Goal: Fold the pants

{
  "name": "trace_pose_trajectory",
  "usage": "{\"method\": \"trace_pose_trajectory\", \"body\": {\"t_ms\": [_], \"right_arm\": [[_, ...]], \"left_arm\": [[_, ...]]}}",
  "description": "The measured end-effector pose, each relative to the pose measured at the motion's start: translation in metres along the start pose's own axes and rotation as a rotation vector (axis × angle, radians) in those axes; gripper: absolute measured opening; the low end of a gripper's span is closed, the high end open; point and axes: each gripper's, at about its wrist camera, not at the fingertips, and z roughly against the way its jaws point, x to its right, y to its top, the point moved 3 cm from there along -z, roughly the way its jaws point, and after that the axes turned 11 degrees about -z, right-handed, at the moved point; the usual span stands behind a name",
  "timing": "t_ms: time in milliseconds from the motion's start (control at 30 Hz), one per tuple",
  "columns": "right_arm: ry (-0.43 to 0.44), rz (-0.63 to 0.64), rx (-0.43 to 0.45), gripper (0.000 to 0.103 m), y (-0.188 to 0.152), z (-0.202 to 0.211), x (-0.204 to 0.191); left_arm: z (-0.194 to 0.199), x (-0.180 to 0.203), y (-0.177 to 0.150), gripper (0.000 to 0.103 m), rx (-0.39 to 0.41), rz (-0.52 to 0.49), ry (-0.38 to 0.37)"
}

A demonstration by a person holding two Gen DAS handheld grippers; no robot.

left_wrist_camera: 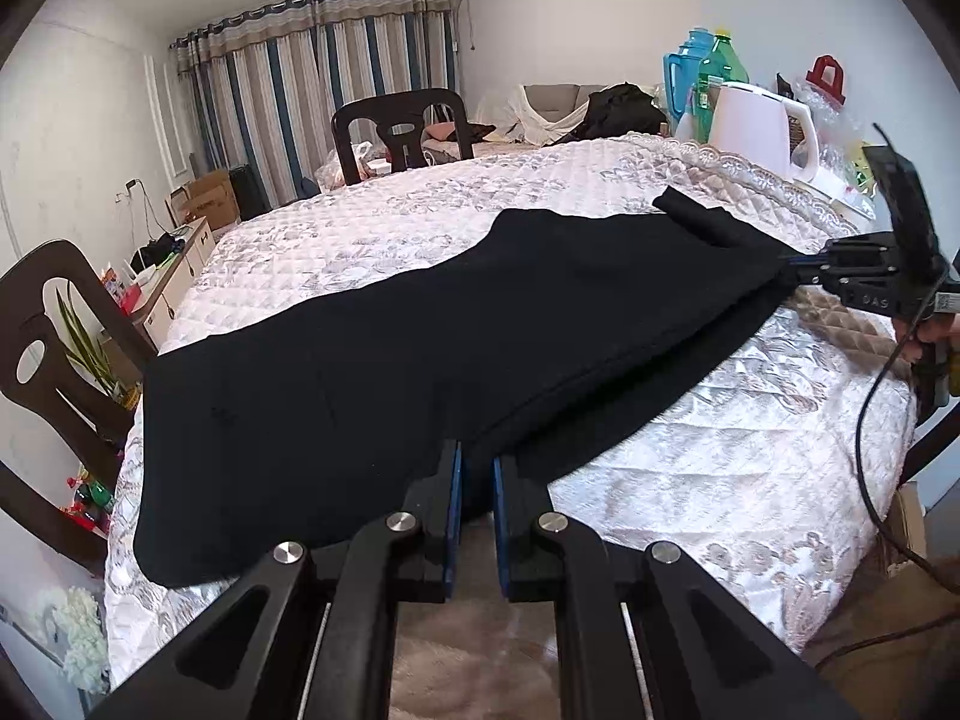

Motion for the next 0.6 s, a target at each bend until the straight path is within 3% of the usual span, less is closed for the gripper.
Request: {"method": "trace_pose_trajectory", "body": {"t_ms": [167, 367, 433, 600], "right_arm": [[0.002, -0.02, -0.035, 0.006, -0.006, -0.002, 0.003], [0.062, -0.079, -0.082, 0.006, -0.011, 0.01, 0.012], [0.075, -0.123, -0.059, 0.007, -0.007, 0.017, 0.023], [0.045, -0.277, 0.018, 0.025, 0.016, 0.011, 0.06]], "left_arm": [[-0.004, 0.008, -0.007, 0.011, -0.029, -0.024, -0.007], [0.001, 0.005, -0.011, 0.013, -0.05, -0.027, -0.04], [0.006, 0.004, -0.01, 0.015, -0.048, -0.022, -0.069], [0.031, -0.011, -0.001, 0.015, 0.045, 0.067, -0.101]]}}
